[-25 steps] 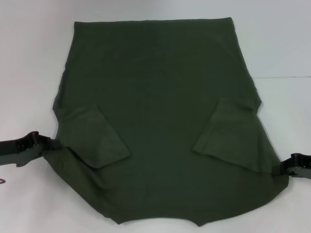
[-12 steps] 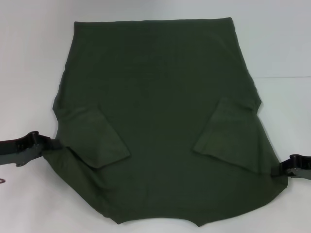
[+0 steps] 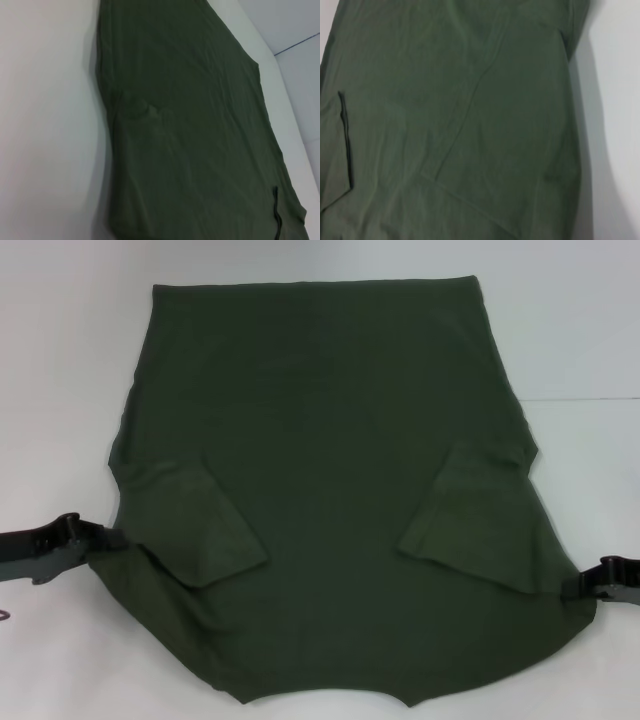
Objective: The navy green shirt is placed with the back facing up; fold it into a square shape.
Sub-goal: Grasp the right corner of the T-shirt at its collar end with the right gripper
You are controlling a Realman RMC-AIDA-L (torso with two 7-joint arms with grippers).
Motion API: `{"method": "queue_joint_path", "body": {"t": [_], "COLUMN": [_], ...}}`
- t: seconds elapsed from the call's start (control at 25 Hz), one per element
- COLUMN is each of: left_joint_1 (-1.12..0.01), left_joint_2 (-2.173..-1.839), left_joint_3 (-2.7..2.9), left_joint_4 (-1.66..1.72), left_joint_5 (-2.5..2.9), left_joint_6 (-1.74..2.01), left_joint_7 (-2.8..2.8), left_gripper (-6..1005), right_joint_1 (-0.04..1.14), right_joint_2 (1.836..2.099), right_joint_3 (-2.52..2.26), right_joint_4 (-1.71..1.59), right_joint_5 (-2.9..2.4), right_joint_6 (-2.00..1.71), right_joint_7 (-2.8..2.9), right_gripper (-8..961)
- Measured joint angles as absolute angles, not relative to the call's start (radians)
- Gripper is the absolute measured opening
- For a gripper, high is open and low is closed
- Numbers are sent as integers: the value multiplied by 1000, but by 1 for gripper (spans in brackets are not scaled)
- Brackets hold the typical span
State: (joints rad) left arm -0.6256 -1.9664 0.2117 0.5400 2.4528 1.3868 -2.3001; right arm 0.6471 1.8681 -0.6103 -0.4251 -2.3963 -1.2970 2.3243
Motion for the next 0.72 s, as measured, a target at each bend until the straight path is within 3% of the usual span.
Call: {"method": "queue_joint_path", "body": {"t": [0.4,0.72], "left_joint_1": [-606,-562], "left_joint_2": [-1958,-1937], "left_joint_3": [211,212], "left_joint_4": [587,677], "left_joint_5": [2460,2487], "left_joint_6": [1524,1704], "left_joint_7": [-2233,-2204], "left_gripper": [2,2], "right_joint_1": [593,553], "right_joint_2": [1858,1835], "right_joint_3": [-558,-504], "right_joint_4": [-520,-539], "right_joint_5": [-2394,-2393], "right_joint_6": [-1423,-1555], "right_joint_7": [2173,2038], "right_gripper": [38,38]}}
